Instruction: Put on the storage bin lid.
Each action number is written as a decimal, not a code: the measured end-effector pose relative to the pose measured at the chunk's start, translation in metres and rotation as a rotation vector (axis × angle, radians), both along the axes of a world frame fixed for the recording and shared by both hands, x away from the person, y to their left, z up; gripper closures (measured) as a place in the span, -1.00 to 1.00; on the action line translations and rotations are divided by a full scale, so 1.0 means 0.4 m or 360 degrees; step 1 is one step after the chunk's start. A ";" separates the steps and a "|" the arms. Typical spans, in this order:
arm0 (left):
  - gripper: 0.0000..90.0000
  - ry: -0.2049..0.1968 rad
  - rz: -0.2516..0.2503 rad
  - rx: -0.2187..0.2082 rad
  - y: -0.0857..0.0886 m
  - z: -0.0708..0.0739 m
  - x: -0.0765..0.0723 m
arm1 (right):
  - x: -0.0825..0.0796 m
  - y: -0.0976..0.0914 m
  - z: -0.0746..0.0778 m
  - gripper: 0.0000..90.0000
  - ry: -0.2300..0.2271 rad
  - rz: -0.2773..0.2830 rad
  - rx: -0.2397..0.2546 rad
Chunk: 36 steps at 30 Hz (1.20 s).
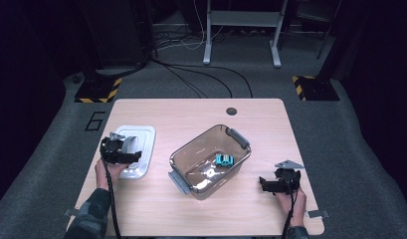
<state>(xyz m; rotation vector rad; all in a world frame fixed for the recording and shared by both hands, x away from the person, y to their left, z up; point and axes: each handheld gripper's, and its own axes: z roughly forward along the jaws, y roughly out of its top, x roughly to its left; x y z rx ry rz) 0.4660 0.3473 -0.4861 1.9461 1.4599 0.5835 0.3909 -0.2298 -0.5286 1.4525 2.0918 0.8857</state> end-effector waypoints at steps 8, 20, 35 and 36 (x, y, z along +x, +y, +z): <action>-0.99 0.0049 0.0093 -0.0040 0.028 -0.001 0.055 | 0.000 0.000 0.000 -0.99 0.0000 0.0000 0.0000; -0.39 0.0038 0.0096 0.0003 0.014 -0.017 0.071 | 0.000 0.000 0.000 -0.99 -0.0001 0.0000 0.0000; 0.48 0.0033 0.0181 0.0004 0.032 -0.023 0.064 | 0.000 0.000 0.000 -0.98 -0.0001 0.0000 0.0000; 0.48 0.0028 0.0169 -0.0004 0.034 -0.020 0.062 | 0.000 0.000 0.000 -0.98 -0.0001 -0.0001 0.0000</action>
